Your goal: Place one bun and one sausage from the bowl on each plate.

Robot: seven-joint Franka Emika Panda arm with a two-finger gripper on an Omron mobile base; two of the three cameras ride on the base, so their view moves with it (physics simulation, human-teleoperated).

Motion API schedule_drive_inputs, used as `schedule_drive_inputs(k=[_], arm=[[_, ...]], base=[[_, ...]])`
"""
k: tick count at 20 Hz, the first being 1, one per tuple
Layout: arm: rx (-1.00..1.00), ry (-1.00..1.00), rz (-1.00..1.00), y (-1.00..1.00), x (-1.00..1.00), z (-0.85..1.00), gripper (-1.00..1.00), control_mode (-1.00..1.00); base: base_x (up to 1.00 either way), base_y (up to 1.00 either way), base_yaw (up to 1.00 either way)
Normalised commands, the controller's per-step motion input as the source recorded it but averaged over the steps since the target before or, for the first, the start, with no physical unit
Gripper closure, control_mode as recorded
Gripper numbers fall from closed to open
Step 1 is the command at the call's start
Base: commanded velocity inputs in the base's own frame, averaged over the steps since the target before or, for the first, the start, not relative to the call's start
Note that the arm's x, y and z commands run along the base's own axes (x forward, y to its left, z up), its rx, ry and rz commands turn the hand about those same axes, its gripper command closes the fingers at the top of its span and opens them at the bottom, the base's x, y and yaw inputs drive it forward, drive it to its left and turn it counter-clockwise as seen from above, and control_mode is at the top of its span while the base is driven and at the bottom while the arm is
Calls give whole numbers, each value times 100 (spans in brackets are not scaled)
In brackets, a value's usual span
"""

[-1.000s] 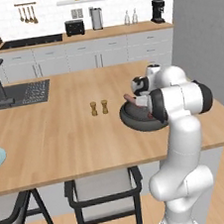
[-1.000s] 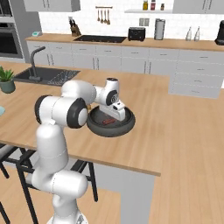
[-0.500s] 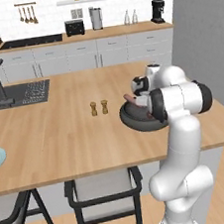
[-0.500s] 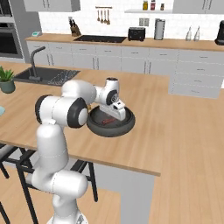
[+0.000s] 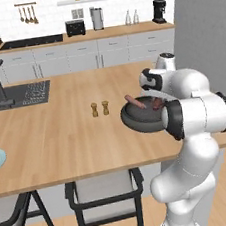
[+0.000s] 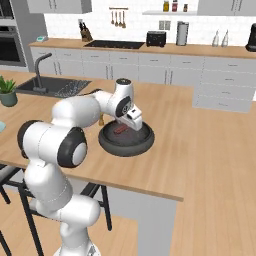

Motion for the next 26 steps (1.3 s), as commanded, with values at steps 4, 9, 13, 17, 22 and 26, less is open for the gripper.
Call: schedule_drive_inputs(k=[4, 9, 13, 17, 22, 26], arm=[[0, -15, 0, 6, -49, 100, 100, -100], [0, -6, 0, 17, -49, 41, 100, -100], [-1, -2, 2, 25, -38, 0, 100, 100], [0, 0, 0, 0, 0, 0, 100, 100], [0, 0, 0, 0, 0, 0, 100, 100], [0, 0, 0, 0, 0, 0, 100, 100]], base=[[0, 0, 0], [0, 0, 0], [-15, 18, 3], [-21, 100, 1], [-2, 100, 0], [-7, 100, 0]])
